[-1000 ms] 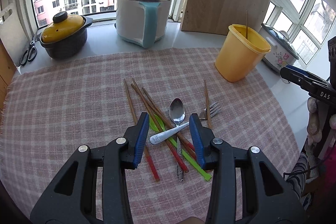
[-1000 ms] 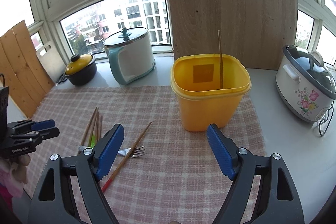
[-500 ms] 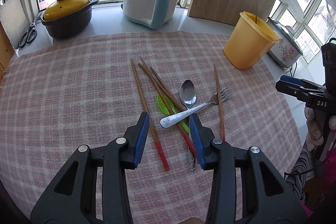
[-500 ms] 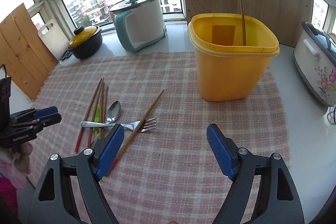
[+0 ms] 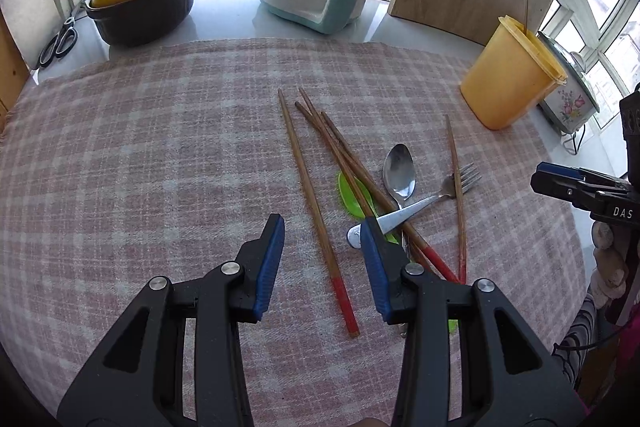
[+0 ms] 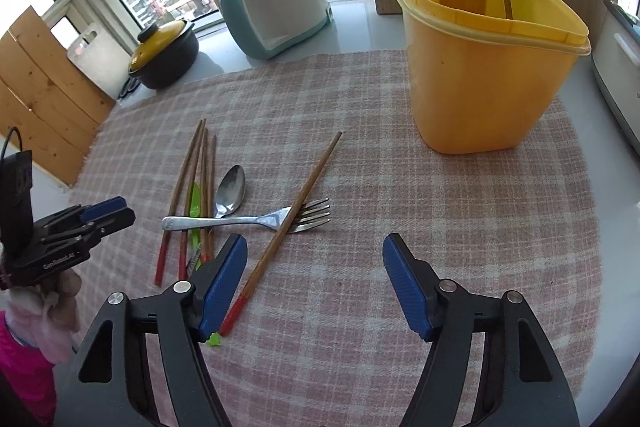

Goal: Organize utensils
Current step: 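Grasp a wooden chopstick with left tool while right tool grasps another chopstick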

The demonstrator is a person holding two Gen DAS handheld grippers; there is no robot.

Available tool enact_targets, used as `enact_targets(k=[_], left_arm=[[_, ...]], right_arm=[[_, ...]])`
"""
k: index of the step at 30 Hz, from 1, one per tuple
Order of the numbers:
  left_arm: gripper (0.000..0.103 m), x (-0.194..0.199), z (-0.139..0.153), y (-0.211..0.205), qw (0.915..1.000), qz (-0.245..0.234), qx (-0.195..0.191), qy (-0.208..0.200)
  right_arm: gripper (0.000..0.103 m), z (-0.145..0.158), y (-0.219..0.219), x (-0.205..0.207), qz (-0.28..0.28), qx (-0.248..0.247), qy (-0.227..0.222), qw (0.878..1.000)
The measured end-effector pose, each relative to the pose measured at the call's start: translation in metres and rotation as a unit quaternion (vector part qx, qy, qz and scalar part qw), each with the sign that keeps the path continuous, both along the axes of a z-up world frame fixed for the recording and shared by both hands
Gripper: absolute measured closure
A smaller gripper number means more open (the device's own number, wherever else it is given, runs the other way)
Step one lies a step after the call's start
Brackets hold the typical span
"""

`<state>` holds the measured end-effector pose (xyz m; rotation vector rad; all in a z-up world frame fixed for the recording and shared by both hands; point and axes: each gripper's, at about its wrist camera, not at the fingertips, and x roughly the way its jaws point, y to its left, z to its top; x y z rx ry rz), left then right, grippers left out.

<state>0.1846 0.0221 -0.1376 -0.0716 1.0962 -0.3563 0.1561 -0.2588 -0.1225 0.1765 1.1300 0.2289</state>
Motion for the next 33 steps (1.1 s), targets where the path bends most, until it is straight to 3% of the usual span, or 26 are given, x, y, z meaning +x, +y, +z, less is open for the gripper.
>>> enact_targets(k=[8,17,26,33], left_arm=[[0.063,0.028,-0.012,-0.005,0.9997,0.006,0.007,0.025],[0.068,0.057,-0.031,-0.01,0.9977,0.023,0.014,0.062],[0.079,0.075,-0.043,-0.022,0.9961,0.024,0.041,0.074],[0.079,0.089,-0.049,-0.025,0.9952,0.036,0.047,0.078]], right_arm=[[0.06,-0.015,0.013,0.034,0.002,-0.002,0.037,0.999],[0.065,-0.03,0.031,0.061,0.011,-0.05,0.052,0.997],[0.074,-0.042,0.024,0.075,-0.016,-0.043,0.078,0.996],[0.075,-0.047,0.025,0.081,-0.019,-0.046,0.087,0.995]])
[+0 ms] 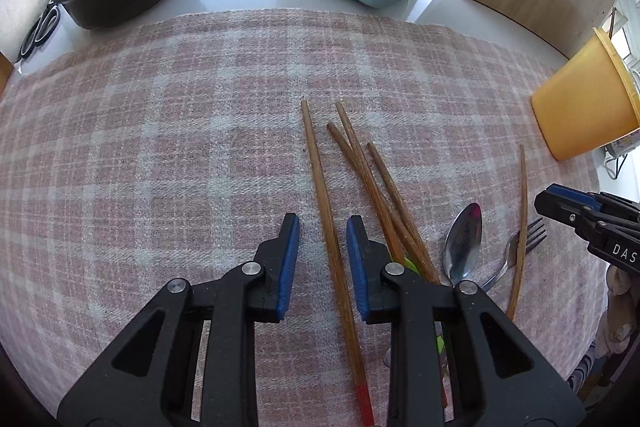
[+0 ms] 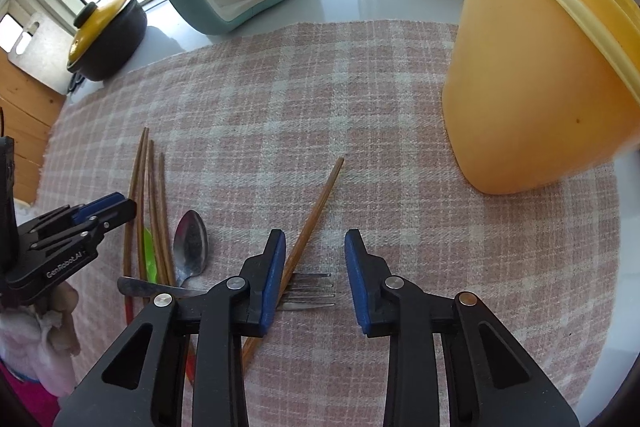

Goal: Organize utensils
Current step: 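Grasp a wooden chopstick with left tool while right tool grasps another chopstick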

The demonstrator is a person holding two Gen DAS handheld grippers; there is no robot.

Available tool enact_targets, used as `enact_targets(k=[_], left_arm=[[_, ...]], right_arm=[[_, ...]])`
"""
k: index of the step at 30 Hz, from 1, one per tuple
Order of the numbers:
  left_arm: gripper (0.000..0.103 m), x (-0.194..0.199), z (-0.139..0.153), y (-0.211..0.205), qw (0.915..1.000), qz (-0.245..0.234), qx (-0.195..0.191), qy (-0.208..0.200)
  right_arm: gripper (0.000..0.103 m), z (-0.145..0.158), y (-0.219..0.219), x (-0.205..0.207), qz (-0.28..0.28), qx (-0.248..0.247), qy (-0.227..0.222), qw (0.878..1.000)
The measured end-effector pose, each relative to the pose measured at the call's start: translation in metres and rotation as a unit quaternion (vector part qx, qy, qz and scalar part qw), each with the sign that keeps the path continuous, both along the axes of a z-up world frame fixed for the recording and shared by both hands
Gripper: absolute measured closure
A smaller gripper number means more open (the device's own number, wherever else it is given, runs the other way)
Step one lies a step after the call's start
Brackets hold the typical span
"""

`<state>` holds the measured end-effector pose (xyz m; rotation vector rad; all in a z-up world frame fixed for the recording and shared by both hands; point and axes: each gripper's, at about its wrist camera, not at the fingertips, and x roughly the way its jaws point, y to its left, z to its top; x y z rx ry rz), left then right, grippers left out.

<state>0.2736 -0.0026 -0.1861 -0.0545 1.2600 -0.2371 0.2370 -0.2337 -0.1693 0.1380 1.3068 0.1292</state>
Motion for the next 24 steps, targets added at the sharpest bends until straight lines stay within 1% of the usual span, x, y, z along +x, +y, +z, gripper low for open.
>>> enact_targets(k=[5,6,7,10,13,15,16,17,18,24], left_arm=[[0.08,0.005,-0.001,-0.005,0.9999,0.0,0.013,-0.006],[0.082,0.007,-0.002,-0.008,0.9998,-0.001,0.019,-0.009],[0.087,0.007,-0.002,-0.008,0.9996,0.0,0.025,-0.011],[0.095,0.01,-0.004,-0.007,0.9995,0.003,0.028,-0.014],[0.096,0.01,-0.005,-0.002,0.9998,0.006,0.015,-0.014],[0.096,0.01,-0.006,0.0,0.9998,0.008,0.01,-0.016],[0.097,0.011,-0.006,0.0,0.9998,0.009,0.007,-0.016],[0.097,0.01,-0.006,0.002,0.9998,0.011,0.004,-0.016],[0.097,0.01,-0.006,0.003,0.9998,0.013,0.001,-0.016],[0.098,0.001,-0.004,0.023,0.9994,0.023,-0.018,-0.017]], right_arm=[[0.076,-0.004,0.003,0.005,-0.004,0.003,0.006,1.0],[0.076,-0.005,0.004,0.006,-0.003,0.001,0.008,1.0],[0.076,-0.007,0.005,0.007,-0.002,-0.001,0.011,1.0],[0.077,-0.013,0.01,0.008,0.0,-0.007,0.016,1.0],[0.078,-0.017,0.015,0.01,0.005,-0.017,0.02,1.0],[0.08,-0.019,0.018,0.01,0.008,-0.028,0.017,0.999],[0.082,-0.019,0.019,0.01,0.009,-0.034,0.016,0.999],[0.087,-0.02,0.02,0.011,0.01,-0.037,0.016,0.999],[0.092,-0.02,0.019,0.011,0.01,-0.036,0.016,0.999],[0.096,-0.019,0.018,0.01,0.011,-0.015,0.007,1.0]])
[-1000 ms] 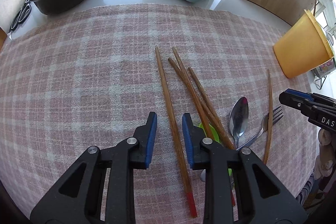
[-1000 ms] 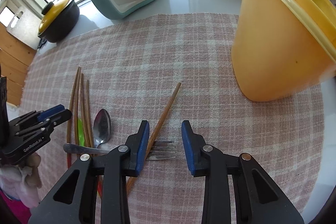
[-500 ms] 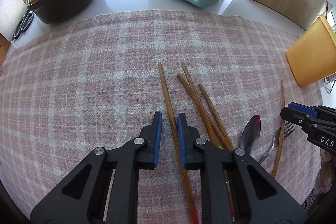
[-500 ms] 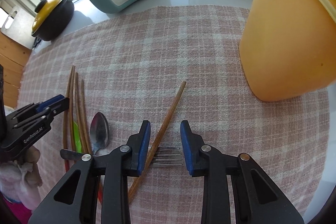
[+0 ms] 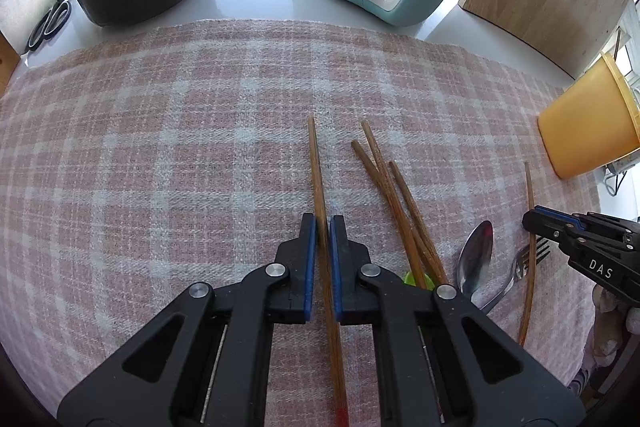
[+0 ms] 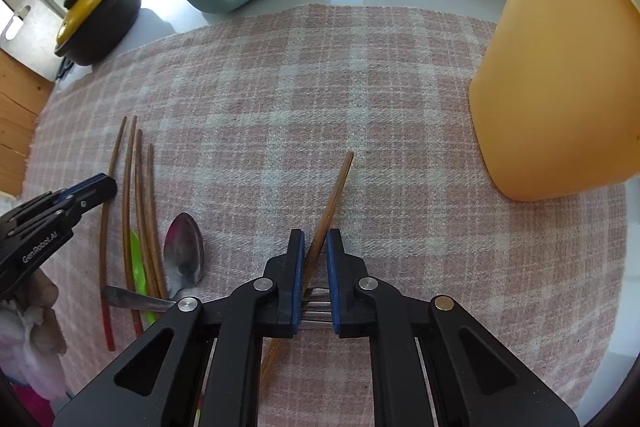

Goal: Organize utensils
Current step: 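Grasp a wooden chopstick with left tool while right tool grasps another chopstick, then lift and carry both chopsticks over the yellow container with both tools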

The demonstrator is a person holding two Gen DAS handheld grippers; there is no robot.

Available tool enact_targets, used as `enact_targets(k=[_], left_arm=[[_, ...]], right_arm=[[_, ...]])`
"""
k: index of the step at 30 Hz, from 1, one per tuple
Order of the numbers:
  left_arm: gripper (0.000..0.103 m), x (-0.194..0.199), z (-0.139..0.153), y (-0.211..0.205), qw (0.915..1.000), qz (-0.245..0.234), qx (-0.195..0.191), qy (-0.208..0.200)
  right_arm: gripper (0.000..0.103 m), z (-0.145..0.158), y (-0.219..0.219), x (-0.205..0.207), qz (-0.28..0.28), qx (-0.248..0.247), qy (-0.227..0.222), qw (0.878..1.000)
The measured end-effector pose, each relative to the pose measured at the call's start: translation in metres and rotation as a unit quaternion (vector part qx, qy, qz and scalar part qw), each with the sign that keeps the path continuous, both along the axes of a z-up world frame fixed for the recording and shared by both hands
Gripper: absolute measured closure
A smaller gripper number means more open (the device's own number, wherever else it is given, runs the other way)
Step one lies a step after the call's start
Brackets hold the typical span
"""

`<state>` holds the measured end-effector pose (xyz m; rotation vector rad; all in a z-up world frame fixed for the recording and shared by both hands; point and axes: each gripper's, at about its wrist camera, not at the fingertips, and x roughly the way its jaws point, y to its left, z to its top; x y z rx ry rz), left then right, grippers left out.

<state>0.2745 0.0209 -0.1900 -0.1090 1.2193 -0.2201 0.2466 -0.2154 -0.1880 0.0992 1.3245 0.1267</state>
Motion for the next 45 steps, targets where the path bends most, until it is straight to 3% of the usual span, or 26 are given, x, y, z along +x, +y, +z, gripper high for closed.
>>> enact_targets(k=[6,14,23,36,45], left_arm=[[0.099,-0.013,0.008,0.017,0.9998,0.007,-0.013,-0.01],[0.099,-0.039,0.043,0.028,0.9985,0.005,-0.027,-0.048],[0.099,-0.061,0.071,0.019,0.9956,-0.001,-0.051,-0.078],[0.099,-0.102,0.117,0.003,0.9882,-0.029,-0.07,-0.133],[0.099,-0.12,0.146,-0.008,0.9812,-0.048,-0.082,-0.168]], right_arm=[[0.097,0.018,-0.004,-0.011,0.009,0.011,-0.022,1.0],[0.098,0.048,-0.008,-0.03,0.018,0.032,-0.061,0.997],[0.099,0.082,-0.01,-0.056,0.035,0.06,-0.104,0.992],[0.099,0.131,-0.002,-0.091,0.065,0.038,-0.19,0.979],[0.099,0.15,-0.005,-0.102,0.069,0.024,-0.222,0.972]])
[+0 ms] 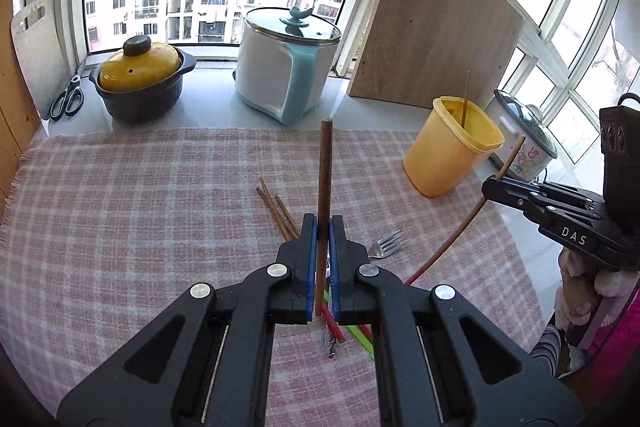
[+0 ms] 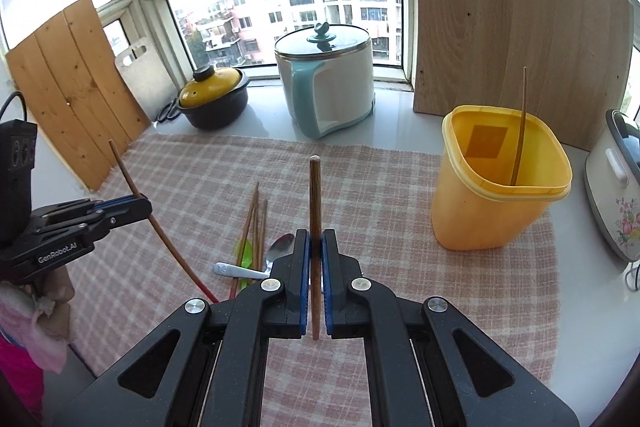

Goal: Organize utensils
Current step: 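Lift and carry both chopsticks over the yellow container with both tools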

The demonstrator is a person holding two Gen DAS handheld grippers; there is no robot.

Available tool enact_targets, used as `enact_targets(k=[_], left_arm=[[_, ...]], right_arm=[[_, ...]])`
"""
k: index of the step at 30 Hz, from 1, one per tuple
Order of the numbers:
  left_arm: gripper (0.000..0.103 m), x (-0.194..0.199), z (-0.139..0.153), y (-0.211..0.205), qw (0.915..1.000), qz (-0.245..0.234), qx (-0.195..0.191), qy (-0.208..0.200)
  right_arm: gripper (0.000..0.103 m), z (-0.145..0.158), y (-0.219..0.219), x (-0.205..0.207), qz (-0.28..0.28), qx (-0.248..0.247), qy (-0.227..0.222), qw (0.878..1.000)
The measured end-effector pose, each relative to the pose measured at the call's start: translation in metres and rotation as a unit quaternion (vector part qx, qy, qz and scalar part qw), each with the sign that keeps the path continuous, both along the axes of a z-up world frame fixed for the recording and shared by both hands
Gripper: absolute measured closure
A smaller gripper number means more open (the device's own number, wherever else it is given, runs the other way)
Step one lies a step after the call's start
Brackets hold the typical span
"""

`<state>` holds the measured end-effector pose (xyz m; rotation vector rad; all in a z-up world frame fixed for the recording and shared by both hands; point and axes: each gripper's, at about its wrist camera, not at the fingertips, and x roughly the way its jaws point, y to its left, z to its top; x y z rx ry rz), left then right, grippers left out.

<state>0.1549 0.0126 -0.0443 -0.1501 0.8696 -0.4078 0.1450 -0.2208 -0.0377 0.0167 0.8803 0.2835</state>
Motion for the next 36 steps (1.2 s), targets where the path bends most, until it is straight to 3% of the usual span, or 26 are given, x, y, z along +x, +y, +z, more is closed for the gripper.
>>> enact_targets(k=[14,36], left_arm=[[0.099,0.001,0.045,-0.04,0.9977,-0.044,-0.019,-0.048],[0.099,0.053,0.103,-0.133,0.9893,-0.097,-0.046,-0.099]], right_arm=[[0.099,0.037,-0.021,-0.006,-0.014,-0.005,-0.048,0.999],[0.099,0.095,-0.097,0.011,-0.076,-0.009,-0.102,0.992]])
